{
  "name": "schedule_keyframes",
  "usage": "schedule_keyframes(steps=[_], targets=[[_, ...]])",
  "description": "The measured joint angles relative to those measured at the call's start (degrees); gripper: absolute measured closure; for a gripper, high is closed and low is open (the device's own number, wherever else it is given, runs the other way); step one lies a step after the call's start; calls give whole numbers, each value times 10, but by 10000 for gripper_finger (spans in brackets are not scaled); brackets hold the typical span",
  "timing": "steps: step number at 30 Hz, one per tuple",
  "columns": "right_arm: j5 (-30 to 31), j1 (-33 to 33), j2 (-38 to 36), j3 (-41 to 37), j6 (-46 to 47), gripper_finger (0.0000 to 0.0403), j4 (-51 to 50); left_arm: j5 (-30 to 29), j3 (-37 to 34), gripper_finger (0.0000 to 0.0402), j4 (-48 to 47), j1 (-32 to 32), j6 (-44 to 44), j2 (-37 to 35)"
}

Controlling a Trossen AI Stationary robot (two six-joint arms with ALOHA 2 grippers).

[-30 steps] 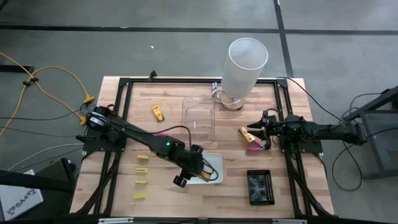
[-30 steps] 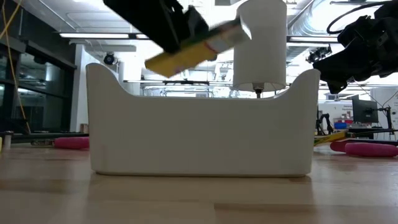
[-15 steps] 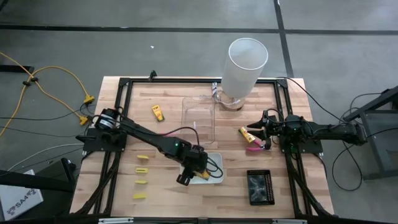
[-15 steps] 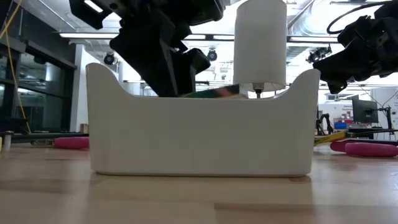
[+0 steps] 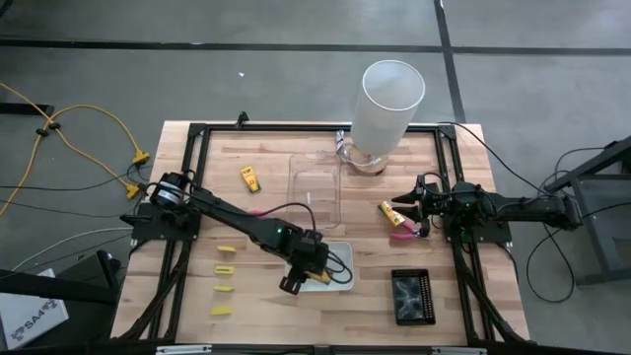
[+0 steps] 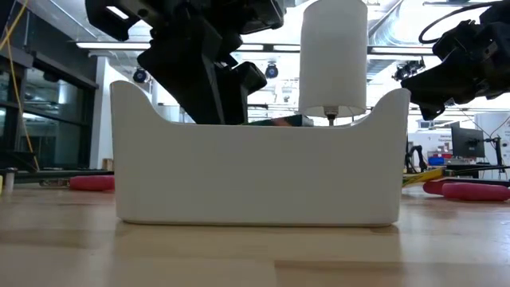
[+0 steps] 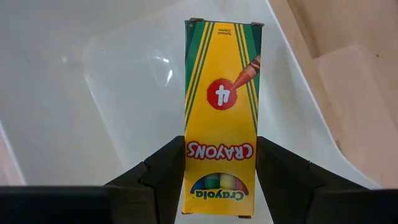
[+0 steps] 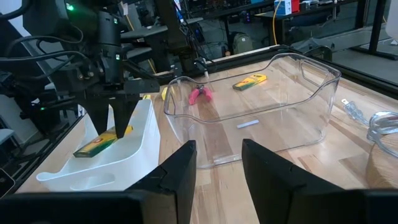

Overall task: Pick & Place School Supplies
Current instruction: Put the yellow crayon box into the white bin

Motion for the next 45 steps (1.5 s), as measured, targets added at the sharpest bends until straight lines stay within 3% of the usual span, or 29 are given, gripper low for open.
schedule_keyframes(steps=[11, 45], targets=[[0, 0, 0, 0, 0, 282, 0, 0, 0, 176, 0, -1, -1, 0], [0, 0, 0, 0, 0, 282, 0, -1, 0, 175, 3, -9, 8, 0]])
